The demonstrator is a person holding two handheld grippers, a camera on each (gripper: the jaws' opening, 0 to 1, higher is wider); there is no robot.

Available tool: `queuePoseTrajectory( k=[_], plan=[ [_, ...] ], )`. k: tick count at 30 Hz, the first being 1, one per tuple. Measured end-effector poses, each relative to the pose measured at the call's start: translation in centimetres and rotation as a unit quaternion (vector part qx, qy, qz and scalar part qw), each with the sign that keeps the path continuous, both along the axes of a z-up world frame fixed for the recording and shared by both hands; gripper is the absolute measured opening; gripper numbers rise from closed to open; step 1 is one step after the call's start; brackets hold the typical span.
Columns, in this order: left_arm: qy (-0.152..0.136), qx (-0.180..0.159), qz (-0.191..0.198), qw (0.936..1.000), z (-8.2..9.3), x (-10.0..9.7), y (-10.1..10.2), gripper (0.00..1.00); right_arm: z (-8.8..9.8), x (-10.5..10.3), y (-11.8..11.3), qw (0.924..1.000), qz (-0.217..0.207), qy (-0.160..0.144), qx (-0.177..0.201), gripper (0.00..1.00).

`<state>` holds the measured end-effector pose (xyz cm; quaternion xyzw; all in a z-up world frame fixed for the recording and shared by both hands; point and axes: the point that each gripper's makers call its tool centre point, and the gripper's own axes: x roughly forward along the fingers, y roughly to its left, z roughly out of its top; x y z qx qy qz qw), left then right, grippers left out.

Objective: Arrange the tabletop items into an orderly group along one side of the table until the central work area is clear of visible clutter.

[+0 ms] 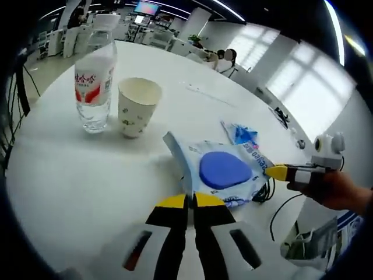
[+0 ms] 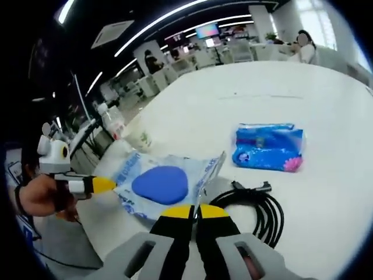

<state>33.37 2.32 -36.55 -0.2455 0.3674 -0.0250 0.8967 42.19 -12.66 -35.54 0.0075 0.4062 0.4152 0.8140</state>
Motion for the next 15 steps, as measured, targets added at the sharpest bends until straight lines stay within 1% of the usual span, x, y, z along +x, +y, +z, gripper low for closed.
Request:
queuePoseTrajectory(
  k=[5,6,7,9,12,14,15],
  plan=[
    [0.003,-0.003,0.005,1.0,-0.4,1.5,0.4,0.0,0.2,1.3,0.8,1.0,0.007,-0.005,0.002,0.0],
    [0.004,-0.003,0.006,1.0,-0.7,2.0,0.7,0.0,0.2,1.5,0.8,1.0,0.008,-0.005,0.002,0.0],
    [0.004,-0.005,0.008,0.9999,-0.9,2.4,0.9,0.0,0.1,2.2,1.1,0.9999,0.009,-0.005,0.001,0.0],
    [0.004,-0.008,0.012,0.9999,-1.0,2.9,1.2,0.0,0.0,2.9,1.4,0.9999,0.013,-0.006,0.002,0.0],
    [-0.002,-0.013,0.02,0.9997,-1.1,4.1,1.9,0.0,-0.3,3.9,2.0,0.9997,0.022,-0.011,0.003,0.0],
    [-0.005,-0.016,0.022,0.9996,-1.2,4.5,2.2,0.0,-0.4,4.0,2.0,0.9996,0.026,-0.014,0.001,0.0],
    [-0.006,-0.018,0.023,0.9995,-1.4,4.8,2.4,0.0,-0.5,4.5,2.2,0.9995,0.028,-0.014,0.001,0.0]
  ],
)
